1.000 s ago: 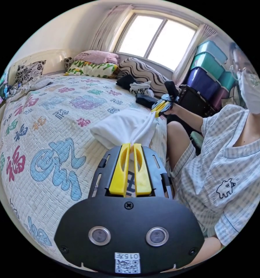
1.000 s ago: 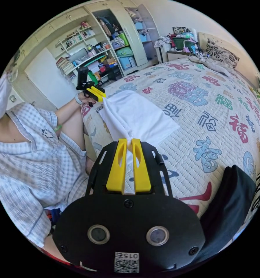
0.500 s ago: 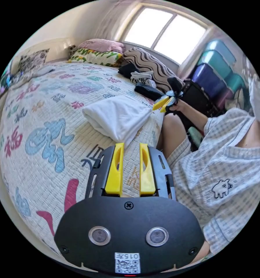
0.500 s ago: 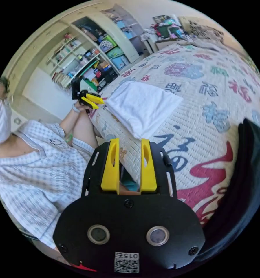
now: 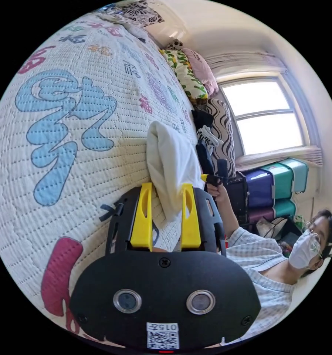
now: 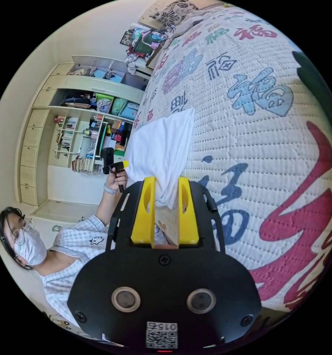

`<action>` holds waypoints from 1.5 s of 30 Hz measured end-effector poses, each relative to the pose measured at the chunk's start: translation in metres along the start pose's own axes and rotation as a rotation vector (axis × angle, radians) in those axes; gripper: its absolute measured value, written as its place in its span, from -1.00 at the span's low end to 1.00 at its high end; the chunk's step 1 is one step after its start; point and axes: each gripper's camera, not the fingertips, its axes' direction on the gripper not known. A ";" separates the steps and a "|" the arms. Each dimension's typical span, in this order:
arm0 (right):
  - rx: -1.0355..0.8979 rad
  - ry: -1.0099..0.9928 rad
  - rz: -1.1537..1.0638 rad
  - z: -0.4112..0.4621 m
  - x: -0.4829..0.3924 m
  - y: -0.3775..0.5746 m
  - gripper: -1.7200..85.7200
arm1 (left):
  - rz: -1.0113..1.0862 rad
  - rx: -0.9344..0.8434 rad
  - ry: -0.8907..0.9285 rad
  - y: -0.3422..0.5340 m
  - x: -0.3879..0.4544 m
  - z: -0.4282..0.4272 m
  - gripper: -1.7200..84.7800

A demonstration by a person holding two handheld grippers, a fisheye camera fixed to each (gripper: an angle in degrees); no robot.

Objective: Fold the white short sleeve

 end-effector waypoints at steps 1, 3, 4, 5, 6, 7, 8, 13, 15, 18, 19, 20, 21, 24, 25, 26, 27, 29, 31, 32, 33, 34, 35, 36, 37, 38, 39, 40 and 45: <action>-0.022 -0.017 0.004 0.003 0.000 -0.001 -0.79 | 0.009 -0.017 0.003 0.000 0.001 0.000 -0.76; -0.033 -0.032 0.005 0.004 -0.001 0.001 -0.85 | 0.028 -0.036 0.018 0.003 0.006 -0.001 -0.83; -0.030 -0.035 -0.002 0.002 -0.005 0.004 -0.86 | 0.052 -0.018 0.017 0.007 0.013 -0.007 -0.87; -0.030 -0.056 -0.015 -0.001 -0.009 0.009 -0.87 | 0.074 -0.009 0.034 0.013 0.019 -0.014 -0.89; -0.033 -0.068 -0.023 -0.002 -0.011 0.011 -0.87 | 0.085 -0.006 0.044 0.016 0.023 -0.017 -0.90; -0.044 -0.088 -0.043 -0.003 -0.017 0.017 -0.88 | 0.107 0.001 0.060 0.024 0.030 -0.024 -0.90; -0.051 -0.091 -0.064 -0.003 -0.023 0.023 -0.88 | 0.135 0.002 0.046 0.034 0.038 -0.030 -0.90; -0.131 0.037 -0.023 0.027 -0.011 0.046 -0.86 | 0.114 0.020 -0.063 0.076 0.032 -0.023 -0.86; -0.085 -0.038 -0.007 0.024 -0.005 0.054 -0.85 | 0.078 0.049 -0.001 0.086 0.025 -0.029 -0.84; -0.053 0.022 -0.029 0.015 -0.009 0.068 -0.81 | 0.091 0.061 -0.023 0.099 0.030 -0.045 -0.81; -0.034 0.048 -0.031 0.009 -0.012 0.072 -0.79 | 0.098 0.069 -0.066 0.101 0.035 -0.056 -0.79; -0.003 0.078 -0.031 0.003 -0.014 0.073 -0.78 | 0.098 0.103 -0.110 0.100 0.040 -0.068 -0.77; 0.018 0.095 -0.031 0.000 -0.015 0.073 -0.77 | 0.097 0.131 -0.125 0.099 0.043 -0.075 -0.77; 0.117 0.122 -0.040 -0.006 -0.023 0.061 -0.75 | 0.111 0.270 -0.127 0.083 0.057 -0.095 -0.75; 0.141 0.123 -0.033 -0.003 -0.024 0.053 -0.74 | 0.110 0.292 -0.146 0.072 0.061 -0.094 -0.75; 0.147 0.127 -0.030 0.004 -0.025 0.043 -0.74 | 0.098 0.281 -0.160 0.058 0.062 -0.086 -0.74; 0.141 0.131 -0.023 0.009 -0.025 0.038 -0.74 | 0.090 0.259 -0.158 0.052 0.061 -0.080 -0.73; 0.097 0.133 -0.009 0.031 -0.027 0.023 -0.77 | 0.059 0.144 -0.110 0.029 0.054 -0.051 -0.75; 0.075 0.148 0.004 0.043 -0.029 0.018 -0.83 | 0.052 0.101 -0.131 0.023 0.054 -0.034 -0.79; 0.070 0.178 0.008 0.048 -0.032 0.018 -0.88 | 0.059 0.095 -0.175 0.025 0.058 -0.030 -0.84; 0.068 0.195 0.004 0.050 -0.034 0.019 -0.89 | 0.067 0.094 -0.193 0.026 0.060 -0.029 -0.86; 0.067 0.233 -0.009 0.050 -0.038 0.021 -0.92 | 0.078 0.095 -0.225 0.031 0.064 -0.030 -0.91; 0.070 0.253 -0.021 0.050 -0.040 0.024 -0.93 | 0.098 0.087 -0.257 0.037 0.068 -0.032 -0.93; 0.067 0.251 -0.023 0.050 -0.040 0.026 -0.93 | 0.106 0.081 -0.272 0.040 0.070 -0.033 -0.94; 0.059 0.252 -0.015 0.052 -0.038 0.027 -0.94 | 0.094 0.085 -0.385 0.046 0.072 -0.036 -0.96; 0.052 0.247 -0.018 0.055 -0.037 0.030 -0.93 | 0.102 0.096 -0.479 0.054 0.073 -0.038 -0.96; 0.048 0.237 -0.020 0.057 -0.036 0.031 -0.93 | 0.103 0.109 -0.450 0.058 0.073 -0.040 -0.96; 0.045 0.227 -0.024 0.059 -0.037 0.036 -0.91 | 0.090 0.134 -0.368 0.067 0.072 -0.047 -0.96; 0.081 0.213 -0.117 0.054 -0.066 0.085 -0.80 | 0.152 0.229 -0.179 0.126 0.097 -0.073 -0.82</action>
